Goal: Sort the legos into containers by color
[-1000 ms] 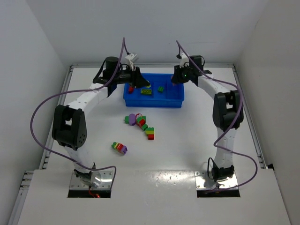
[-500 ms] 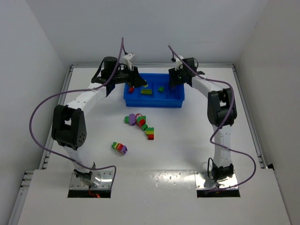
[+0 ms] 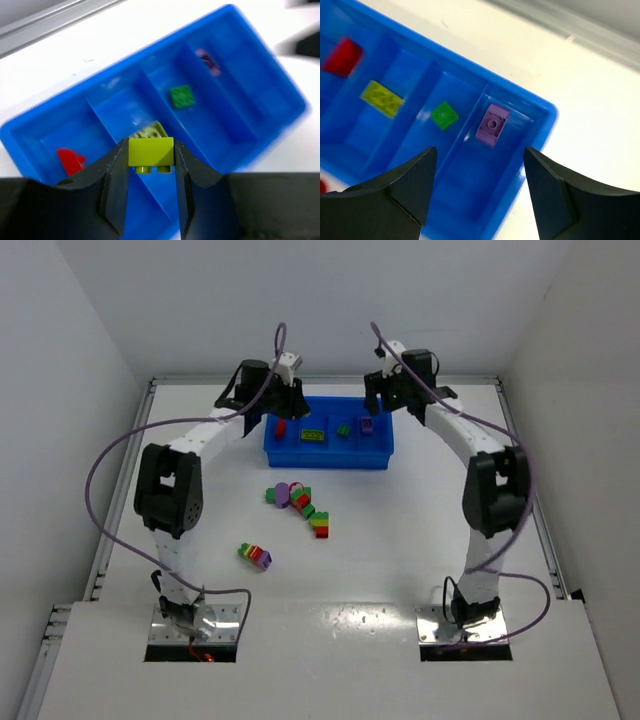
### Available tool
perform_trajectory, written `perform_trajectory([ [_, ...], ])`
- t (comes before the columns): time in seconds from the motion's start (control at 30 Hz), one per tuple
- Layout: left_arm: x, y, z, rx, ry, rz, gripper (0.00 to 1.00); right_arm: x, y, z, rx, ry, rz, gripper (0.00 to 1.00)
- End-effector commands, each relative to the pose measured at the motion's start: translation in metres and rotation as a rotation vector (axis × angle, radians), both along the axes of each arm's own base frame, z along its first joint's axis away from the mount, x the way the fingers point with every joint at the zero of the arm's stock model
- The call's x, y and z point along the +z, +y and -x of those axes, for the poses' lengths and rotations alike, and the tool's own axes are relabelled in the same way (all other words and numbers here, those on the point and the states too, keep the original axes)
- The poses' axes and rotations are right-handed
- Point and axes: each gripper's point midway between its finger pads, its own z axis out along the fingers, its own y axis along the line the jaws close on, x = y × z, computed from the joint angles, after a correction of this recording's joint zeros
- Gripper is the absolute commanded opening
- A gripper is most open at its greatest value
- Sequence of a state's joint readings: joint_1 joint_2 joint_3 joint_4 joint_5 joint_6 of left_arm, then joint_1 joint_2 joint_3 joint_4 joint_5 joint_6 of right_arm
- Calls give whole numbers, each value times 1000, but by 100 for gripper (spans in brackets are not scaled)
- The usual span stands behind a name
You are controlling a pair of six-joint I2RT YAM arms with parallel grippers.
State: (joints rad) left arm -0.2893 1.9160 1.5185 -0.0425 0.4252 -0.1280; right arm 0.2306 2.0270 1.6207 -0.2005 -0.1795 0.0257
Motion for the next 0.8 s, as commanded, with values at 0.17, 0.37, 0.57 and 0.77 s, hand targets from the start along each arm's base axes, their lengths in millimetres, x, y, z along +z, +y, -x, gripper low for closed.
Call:
perform_trajectory([
  [0.17, -37, -22, -55, 81, -46, -124, 12, 106, -37, 54, -17, -182, -1, 70],
  [0.37, -67, -32, -80, 114, -14, -168, 26, 94, -37, 90, 80, -116, -75, 70],
  [0.57, -63, -35, -86, 140, -29, -169, 56, 68, -28, 122, 217, -38, -99, 71],
  [0.77, -10, -29, -79, 183, -115, -161, 62, 50, -2, 164, 476, -15, -82, 80],
])
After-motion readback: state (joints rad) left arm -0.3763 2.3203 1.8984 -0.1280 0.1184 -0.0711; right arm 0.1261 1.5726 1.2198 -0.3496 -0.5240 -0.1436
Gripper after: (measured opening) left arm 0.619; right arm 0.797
